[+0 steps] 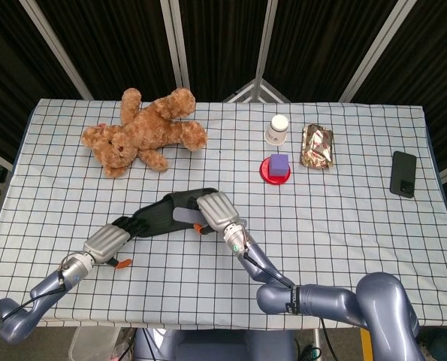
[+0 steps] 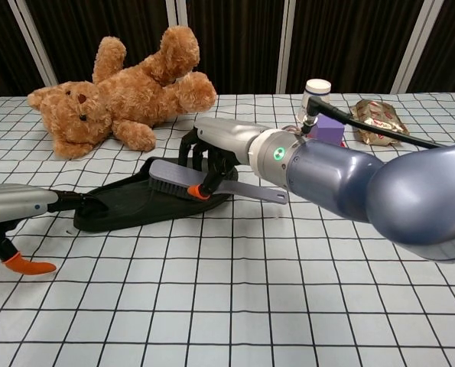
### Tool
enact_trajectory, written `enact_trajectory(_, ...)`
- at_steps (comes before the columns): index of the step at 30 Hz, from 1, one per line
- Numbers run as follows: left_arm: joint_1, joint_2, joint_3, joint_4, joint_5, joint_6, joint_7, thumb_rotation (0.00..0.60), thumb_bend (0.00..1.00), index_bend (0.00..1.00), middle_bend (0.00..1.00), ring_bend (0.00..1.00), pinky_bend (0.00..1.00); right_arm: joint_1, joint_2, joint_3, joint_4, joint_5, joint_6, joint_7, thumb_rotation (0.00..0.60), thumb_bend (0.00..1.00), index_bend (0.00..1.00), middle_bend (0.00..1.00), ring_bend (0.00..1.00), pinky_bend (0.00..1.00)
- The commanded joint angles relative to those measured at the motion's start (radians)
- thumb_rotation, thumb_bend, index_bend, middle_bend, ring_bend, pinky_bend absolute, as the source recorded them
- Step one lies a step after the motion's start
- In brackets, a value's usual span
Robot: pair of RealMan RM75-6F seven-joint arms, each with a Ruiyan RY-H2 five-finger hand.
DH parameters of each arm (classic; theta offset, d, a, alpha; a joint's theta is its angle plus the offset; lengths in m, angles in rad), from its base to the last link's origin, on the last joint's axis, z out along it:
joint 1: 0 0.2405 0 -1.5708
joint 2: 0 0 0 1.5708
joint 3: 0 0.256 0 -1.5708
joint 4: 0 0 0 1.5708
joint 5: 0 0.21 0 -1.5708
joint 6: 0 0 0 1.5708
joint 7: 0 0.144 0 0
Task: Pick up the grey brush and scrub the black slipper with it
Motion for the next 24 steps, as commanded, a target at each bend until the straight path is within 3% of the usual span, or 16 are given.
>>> enact_trajectory(1,0.002,0.0,0.001,0.003,-0.002,0.0,-0.001,0.552,0.43,0.01,0.03,0.05,0.07,-0.008,0.007,-0.005,0.019,-0.002,-0.003,0.008,0.6,0.47,0.7,0.58,0.51,0.48)
enact_trajectory(16,0.001,-0.003,0.003,0.002,-0.001,0.004,0.001,0.542,0.41,0.01,0.02,0.05,0.07,-0.062,0.092,-0.007,0.024,-0.016,0.004,0.05,0.6,0.47,0.69,0.58,0.51,0.48)
enact_trajectory(19,0.009,-0.001,0.001,-0.007,0.021,0.043,-0.009,0.515,0.28,0.0,0.0,0.01,0.07,-0.077,0.12,-0.011,-0.013,-0.03,0.022,0.051,0.6,0.47,0.69,0.58,0.51,0.48)
enact_trajectory(22,0.031,-0.003,0.009,-0.009,0.085,0.137,-0.049,0.478,0.16,0.0,0.0,0.0,0.06,-0.102,0.159,-0.027,-0.074,-0.058,0.062,0.035,0.6,0.47,0.69,0.58,0.51,0.48)
enact_trajectory(24,0.054,-0.001,0.016,-0.011,0.149,0.239,-0.094,0.462,0.13,0.0,0.0,0.0,0.05,-0.125,0.194,-0.051,-0.118,-0.088,0.1,0.011,0.6,0.47,0.69,0.58,0.51,0.48)
